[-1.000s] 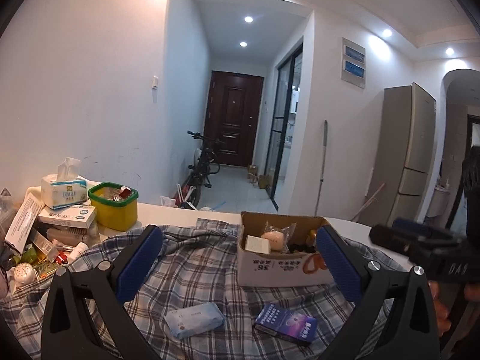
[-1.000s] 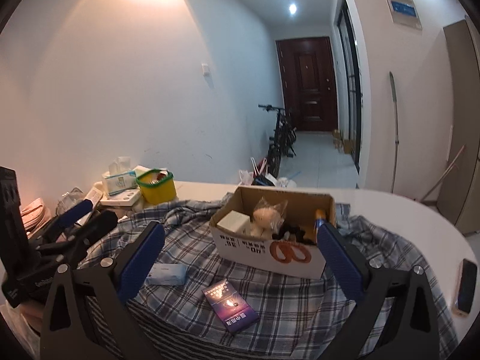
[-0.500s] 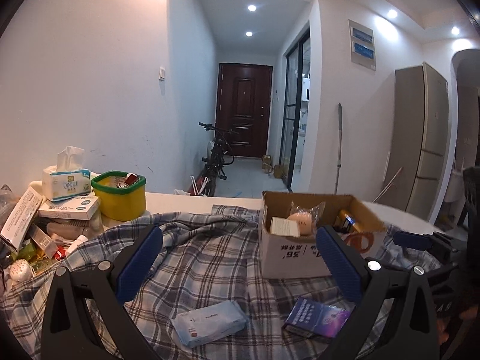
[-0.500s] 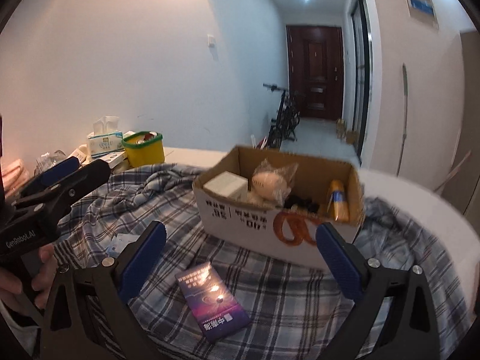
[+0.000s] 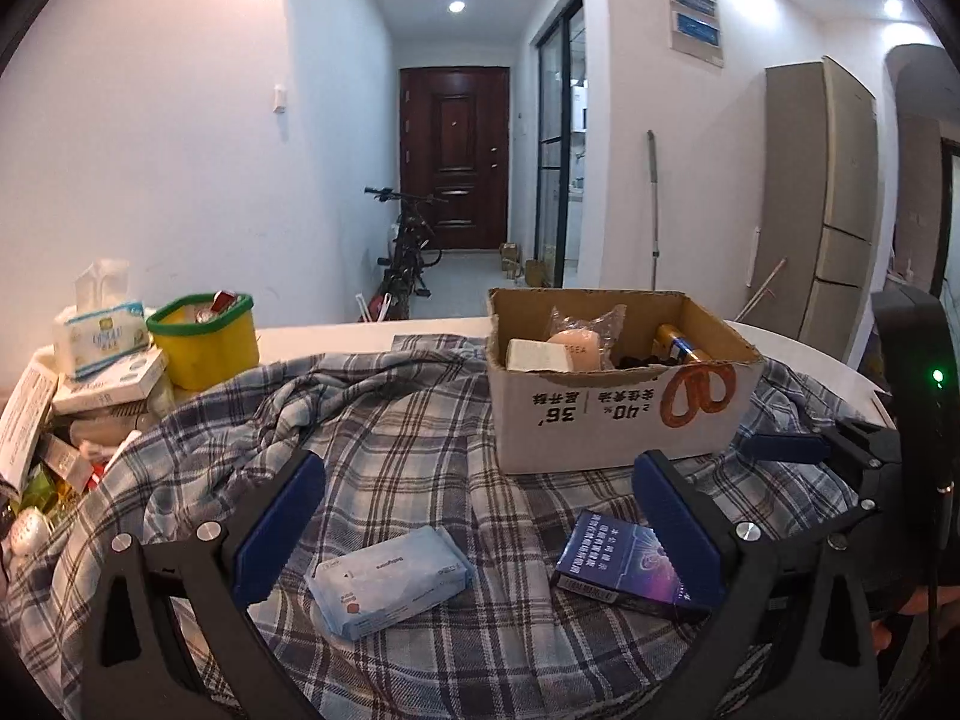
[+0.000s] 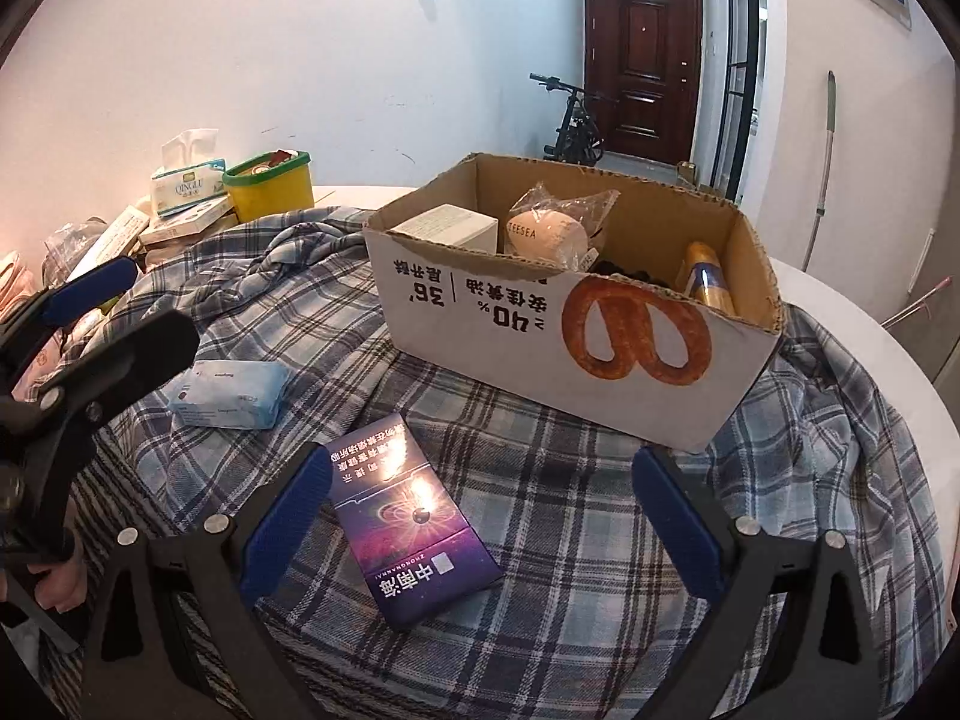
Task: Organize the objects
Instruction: 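Move both grippers back down toward the items on the shirt, then grasp the purple cigarette pack with the right gripper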
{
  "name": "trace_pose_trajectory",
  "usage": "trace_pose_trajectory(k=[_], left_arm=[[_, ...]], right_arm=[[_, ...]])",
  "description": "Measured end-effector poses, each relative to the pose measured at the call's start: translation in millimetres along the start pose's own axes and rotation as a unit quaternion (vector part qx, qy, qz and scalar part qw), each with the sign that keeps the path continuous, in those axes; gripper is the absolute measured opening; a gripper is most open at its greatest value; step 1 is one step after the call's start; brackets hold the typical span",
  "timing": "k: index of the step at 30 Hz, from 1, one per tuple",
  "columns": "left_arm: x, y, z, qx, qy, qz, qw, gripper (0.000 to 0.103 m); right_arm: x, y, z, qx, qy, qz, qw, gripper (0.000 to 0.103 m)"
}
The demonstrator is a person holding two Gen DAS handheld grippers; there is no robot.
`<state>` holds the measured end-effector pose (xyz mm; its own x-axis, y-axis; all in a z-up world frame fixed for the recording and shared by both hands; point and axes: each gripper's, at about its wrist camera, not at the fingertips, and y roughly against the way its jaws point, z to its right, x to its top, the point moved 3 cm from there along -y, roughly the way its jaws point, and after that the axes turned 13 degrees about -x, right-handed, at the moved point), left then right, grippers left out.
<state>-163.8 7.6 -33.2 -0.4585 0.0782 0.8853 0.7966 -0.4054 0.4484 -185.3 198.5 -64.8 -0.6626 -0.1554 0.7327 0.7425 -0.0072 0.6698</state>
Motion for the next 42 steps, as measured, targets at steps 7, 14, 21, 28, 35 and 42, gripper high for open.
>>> trace_pose_trajectory(k=[7,14,21,28,35,42], left_arm=[[-7,-8,1,0.010,0.000,-0.022,0.9997,0.103],[-5,-6,-8,0.016,0.022,-0.018,0.9995,0.103],[-6,-6,-13,0.022,0.036,-0.019,0.9989,0.103],[-6,-6,-9,0.022,0.026,-0.019,0.9992,0.103],[-6,-6,-8,0.022,0.027,-0.020,0.9992,0.103],[-6,-6,-8,0.023,0.026,-0.021,0.9992,0.103]], right_arm=[[-4,-9,-11,0.004,0.021,-0.012,1.000,0.099],[-3,-1,-16,0.016,0.026,0.011,0.999,0.093],[-6,-1,-27,0.051,0.052,0.005,0.997,0.089],[-18,-19,-43,0.046,0.086,-0.038,0.995,0.089],[-21,-26,-44,0.046,0.086,-0.054,0.994,0.056],[-9,-6,-29,0.039,0.048,0.000,0.998,0.051]])
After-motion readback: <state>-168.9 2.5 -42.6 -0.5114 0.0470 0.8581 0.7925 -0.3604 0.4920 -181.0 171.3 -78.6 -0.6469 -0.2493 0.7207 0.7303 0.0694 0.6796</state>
